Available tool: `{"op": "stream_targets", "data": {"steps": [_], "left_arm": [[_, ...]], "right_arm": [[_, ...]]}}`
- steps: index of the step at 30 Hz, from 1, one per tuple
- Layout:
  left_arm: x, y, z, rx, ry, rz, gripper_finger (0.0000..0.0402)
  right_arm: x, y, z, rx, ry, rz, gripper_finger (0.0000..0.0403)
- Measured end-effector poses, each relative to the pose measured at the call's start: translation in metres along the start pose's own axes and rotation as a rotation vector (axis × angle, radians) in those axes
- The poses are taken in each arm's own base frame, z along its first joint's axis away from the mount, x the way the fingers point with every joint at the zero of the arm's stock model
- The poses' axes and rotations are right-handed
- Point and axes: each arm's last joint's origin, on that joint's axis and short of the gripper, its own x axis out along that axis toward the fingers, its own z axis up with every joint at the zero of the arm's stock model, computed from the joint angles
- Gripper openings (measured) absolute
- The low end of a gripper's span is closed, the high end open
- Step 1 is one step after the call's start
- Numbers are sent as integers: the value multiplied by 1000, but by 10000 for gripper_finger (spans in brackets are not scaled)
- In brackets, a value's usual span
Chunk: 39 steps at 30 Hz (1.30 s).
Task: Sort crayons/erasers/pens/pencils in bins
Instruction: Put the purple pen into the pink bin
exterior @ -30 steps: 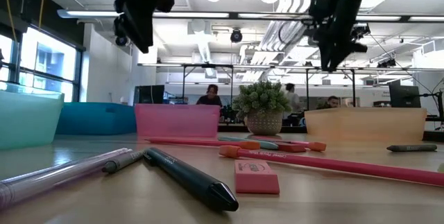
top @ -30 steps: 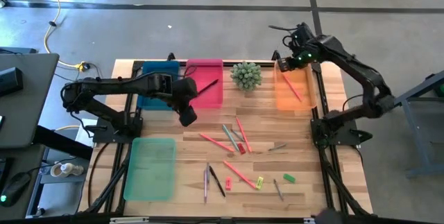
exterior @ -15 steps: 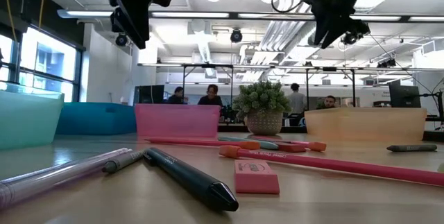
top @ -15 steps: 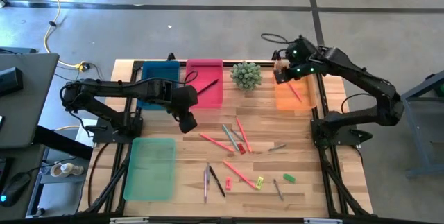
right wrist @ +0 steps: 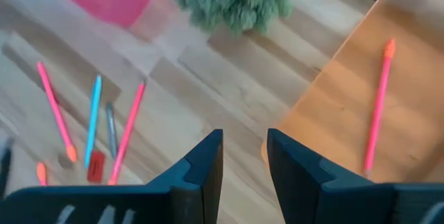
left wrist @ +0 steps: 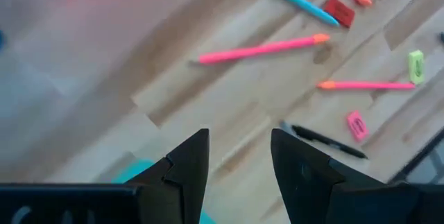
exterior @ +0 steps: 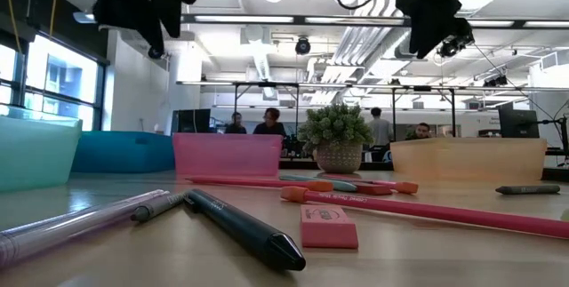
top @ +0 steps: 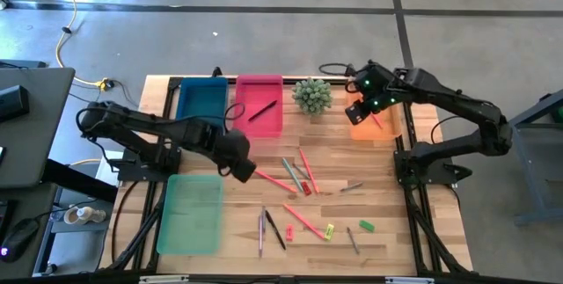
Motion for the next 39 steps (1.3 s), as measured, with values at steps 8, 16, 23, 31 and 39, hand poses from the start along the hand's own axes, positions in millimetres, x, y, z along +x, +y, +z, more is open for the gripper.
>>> {"op": "stream_targets", "data": {"steps": [8, 16, 23, 31, 39], "left_arm": [[15, -23, -36, -116, 51, 16, 143], [47, -47, -62, -184, 75, 21, 143], [80, -65, -70, -213, 97, -4, 143], [104, -74, -72, -211, 128, -31, 143], [79, -87, -67, -189, 146, -31, 143]], "right_arm": [[0, 7, -7, -75, 37, 6, 105], [0, 8, -7, -86, 36, 10, 105], [0, 8, -7, -112, 33, 6, 105], [0, 8, -7, -127, 33, 6, 105], [0, 8, -6, -153, 28, 8, 105]]}}
